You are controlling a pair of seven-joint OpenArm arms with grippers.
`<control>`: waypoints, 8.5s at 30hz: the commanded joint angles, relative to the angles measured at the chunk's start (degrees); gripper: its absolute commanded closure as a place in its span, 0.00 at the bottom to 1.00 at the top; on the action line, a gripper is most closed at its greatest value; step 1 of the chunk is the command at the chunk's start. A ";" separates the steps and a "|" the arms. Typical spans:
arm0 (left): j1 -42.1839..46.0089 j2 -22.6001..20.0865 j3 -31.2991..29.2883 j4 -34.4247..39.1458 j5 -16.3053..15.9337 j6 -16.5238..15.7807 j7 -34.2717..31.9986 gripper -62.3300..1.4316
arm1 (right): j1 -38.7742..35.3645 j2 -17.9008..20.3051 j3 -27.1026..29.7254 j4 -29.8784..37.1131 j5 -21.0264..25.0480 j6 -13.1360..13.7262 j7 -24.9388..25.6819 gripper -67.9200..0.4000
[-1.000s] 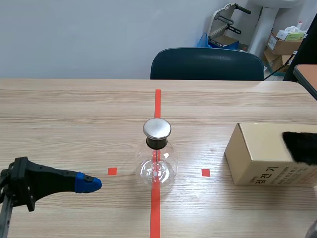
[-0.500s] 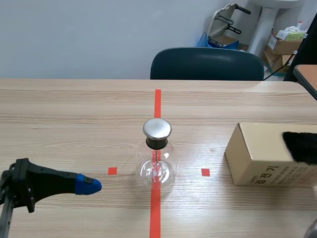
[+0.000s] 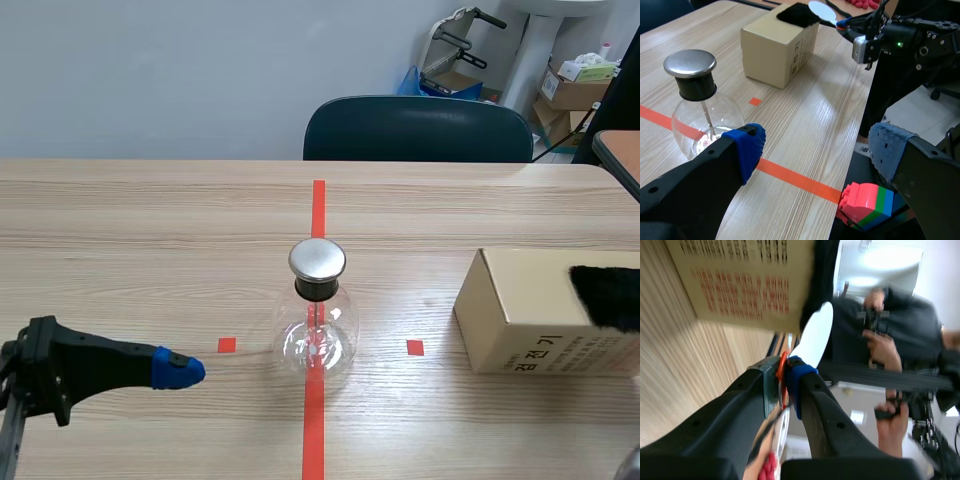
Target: Do the electroscope experiment
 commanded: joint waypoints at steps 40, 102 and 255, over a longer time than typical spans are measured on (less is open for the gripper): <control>-0.15 1.53 -0.26 1.20 -0.24 -0.37 -0.52 0.27 | -0.11 0.72 0.04 0.48 -0.98 -2.64 9.31 0.98; -0.15 1.51 -0.26 1.20 -0.24 -0.37 -0.52 0.27 | -0.11 0.90 0.02 0.50 -2.23 -2.64 10.80 0.98; -27.04 39.50 -0.26 -43.60 17.79 -1.88 5.07 0.91 | 5.60 5.66 -51.78 21.86 -20.02 -0.13 -52.15 0.98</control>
